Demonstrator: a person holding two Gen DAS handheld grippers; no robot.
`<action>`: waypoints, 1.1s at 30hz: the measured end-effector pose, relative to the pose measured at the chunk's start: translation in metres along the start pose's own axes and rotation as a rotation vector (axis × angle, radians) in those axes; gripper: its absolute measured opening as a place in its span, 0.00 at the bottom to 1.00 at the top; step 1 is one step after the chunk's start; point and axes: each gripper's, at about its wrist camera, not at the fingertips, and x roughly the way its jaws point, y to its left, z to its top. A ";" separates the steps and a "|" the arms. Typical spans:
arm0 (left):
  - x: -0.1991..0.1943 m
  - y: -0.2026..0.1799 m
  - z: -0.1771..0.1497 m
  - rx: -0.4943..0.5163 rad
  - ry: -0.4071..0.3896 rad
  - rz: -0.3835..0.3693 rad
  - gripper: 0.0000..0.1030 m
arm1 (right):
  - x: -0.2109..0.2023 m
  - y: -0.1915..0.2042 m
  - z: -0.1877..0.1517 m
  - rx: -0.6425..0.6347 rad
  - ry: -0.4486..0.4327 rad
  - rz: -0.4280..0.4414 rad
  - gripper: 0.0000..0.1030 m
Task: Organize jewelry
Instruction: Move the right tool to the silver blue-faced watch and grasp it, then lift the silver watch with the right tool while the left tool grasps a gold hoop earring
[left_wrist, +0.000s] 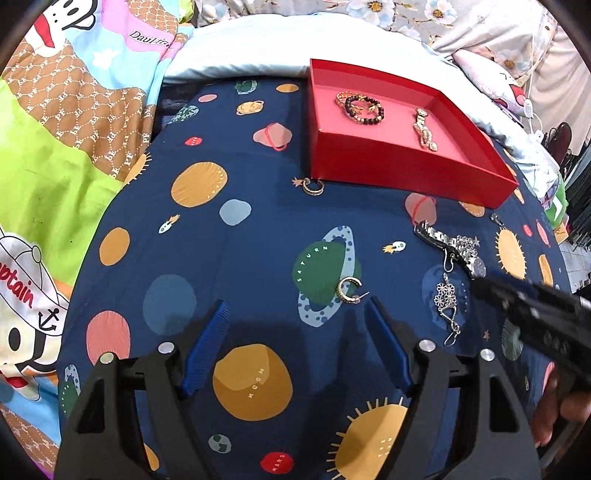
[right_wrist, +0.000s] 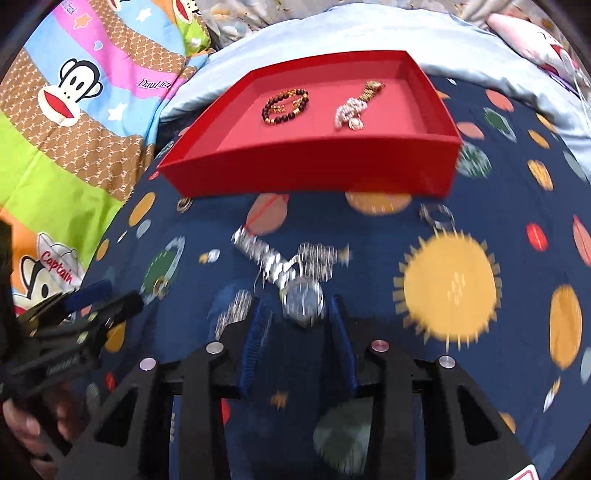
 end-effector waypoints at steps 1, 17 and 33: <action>0.000 -0.001 0.000 0.001 0.000 0.000 0.71 | -0.002 0.001 -0.003 0.003 0.000 0.004 0.34; 0.009 -0.005 0.000 0.024 0.014 -0.007 0.71 | 0.006 0.013 0.006 -0.065 -0.025 -0.073 0.22; 0.016 -0.031 0.003 0.108 -0.009 -0.068 0.35 | -0.029 0.004 -0.023 0.046 -0.040 -0.019 0.22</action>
